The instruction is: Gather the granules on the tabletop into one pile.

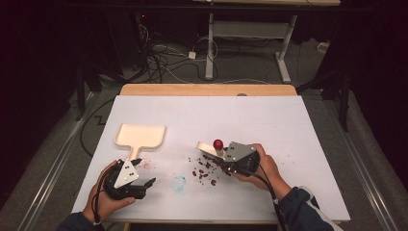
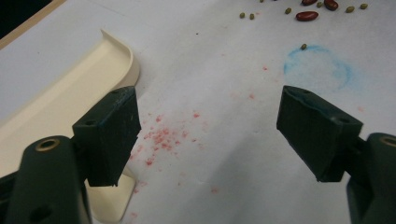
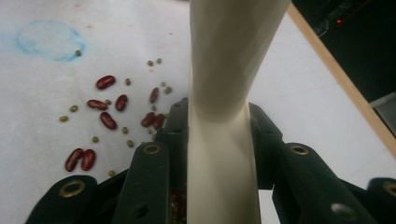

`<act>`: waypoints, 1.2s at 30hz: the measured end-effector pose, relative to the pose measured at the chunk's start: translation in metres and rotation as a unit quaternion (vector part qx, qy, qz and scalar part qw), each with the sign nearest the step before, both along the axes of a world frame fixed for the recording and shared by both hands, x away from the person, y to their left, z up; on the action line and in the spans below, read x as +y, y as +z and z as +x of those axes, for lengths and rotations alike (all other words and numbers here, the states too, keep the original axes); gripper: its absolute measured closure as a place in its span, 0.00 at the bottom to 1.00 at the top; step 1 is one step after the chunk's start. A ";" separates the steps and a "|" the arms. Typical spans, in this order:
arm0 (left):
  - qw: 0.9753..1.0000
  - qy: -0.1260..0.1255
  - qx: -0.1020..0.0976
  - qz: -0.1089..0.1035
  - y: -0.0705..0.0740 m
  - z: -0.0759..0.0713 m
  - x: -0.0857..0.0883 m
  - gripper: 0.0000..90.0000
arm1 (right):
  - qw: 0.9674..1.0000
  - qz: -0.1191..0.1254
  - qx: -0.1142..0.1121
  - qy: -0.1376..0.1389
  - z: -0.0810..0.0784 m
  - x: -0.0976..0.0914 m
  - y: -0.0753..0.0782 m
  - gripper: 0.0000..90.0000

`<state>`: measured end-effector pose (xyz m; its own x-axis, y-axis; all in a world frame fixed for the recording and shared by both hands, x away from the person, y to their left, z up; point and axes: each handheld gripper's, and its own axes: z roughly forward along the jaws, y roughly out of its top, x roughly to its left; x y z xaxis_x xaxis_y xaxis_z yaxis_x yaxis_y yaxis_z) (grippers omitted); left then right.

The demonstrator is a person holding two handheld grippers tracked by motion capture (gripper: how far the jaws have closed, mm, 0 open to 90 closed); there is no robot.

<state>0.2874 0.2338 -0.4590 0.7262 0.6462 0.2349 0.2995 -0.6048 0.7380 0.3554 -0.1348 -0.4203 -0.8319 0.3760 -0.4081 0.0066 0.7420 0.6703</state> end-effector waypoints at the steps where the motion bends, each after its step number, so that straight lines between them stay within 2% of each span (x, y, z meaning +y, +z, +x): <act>1: 1.000 0.000 0.000 0.000 0.000 0.000 0.000 0.23 | 1.000 0.006 -0.001 -0.005 0.001 -0.003 0.002 0.75; 5: 1.000 0.000 0.002 0.000 0.000 0.000 0.000 0.23 | 0.999 0.021 -0.009 -0.022 0.004 -0.016 0.011 0.75; 8: 1.000 -0.001 0.001 0.003 0.000 0.000 0.000 0.23 | 0.999 0.019 -0.020 -0.044 0.008 -0.021 0.011 0.75; 13: 1.000 -0.004 0.004 0.008 -0.001 0.002 -0.002 0.23 | 0.996 0.019 -0.039 -0.082 0.020 -0.022 0.000 0.75; 16: 1.000 -0.005 0.006 0.007 -0.002 0.002 -0.003 0.23 | 0.996 0.011 -0.035 -0.081 0.028 -0.016 -0.011 0.75; 18: 1.000 -0.005 0.006 0.007 -0.002 0.002 -0.003 0.23 | 0.998 0.013 -0.025 -0.065 0.028 -0.010 -0.016 0.75; 20: 1.000 -0.005 0.008 0.008 -0.002 0.002 -0.002 0.23 | 0.999 0.003 -0.024 -0.043 0.024 -0.001 -0.019 0.75; 23: 1.000 -0.005 0.008 0.007 -0.003 0.002 -0.002 0.23 | 1.000 0.009 -0.014 -0.005 0.017 0.009 -0.022 0.75; 27: 1.000 -0.006 0.006 0.006 -0.002 0.001 -0.002 0.23 | 0.999 0.008 -0.012 0.032 0.008 0.017 -0.022 0.75; 32: 1.000 -0.006 0.005 0.004 -0.001 0.001 -0.001 0.23 | 0.997 0.005 -0.007 0.074 -0.002 0.017 -0.020 0.75; 34: 1.000 -0.007 0.005 0.005 -0.001 0.001 -0.001 0.23 | 0.997 -0.001 -0.013 0.079 -0.004 0.016 -0.019 0.75; 36: 1.000 -0.007 0.005 0.005 -0.001 0.001 -0.002 0.23 | 0.997 0.007 -0.008 0.080 -0.003 0.013 -0.017 0.75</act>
<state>0.2880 0.2322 -0.4602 0.7380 0.6331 0.2336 0.2985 -0.6167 0.7284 0.3527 -0.1220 -0.4369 -0.8753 0.2447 -0.4171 -0.1218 0.7231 0.6799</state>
